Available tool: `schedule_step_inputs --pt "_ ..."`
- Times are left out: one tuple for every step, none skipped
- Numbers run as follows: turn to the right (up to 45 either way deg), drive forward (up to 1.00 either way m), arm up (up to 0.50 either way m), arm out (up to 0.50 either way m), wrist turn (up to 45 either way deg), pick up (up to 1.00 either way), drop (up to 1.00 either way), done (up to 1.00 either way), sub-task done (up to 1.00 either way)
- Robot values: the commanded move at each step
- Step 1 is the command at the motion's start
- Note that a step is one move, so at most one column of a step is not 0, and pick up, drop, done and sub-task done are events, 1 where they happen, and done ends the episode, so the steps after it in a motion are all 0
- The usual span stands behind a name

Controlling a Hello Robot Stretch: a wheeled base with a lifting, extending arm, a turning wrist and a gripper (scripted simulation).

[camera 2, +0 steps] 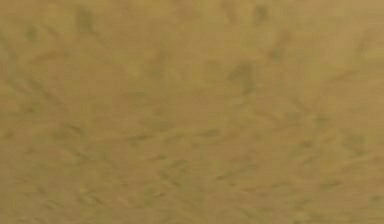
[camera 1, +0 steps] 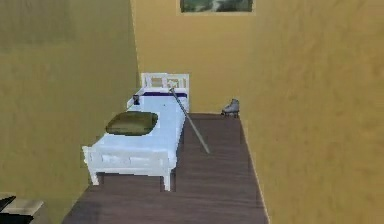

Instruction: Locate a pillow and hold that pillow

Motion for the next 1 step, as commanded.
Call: schedule_step_inputs --pt "-3.0 0.00 0.00 0.00 0.0 0.00 0.00 0.00 0.00"
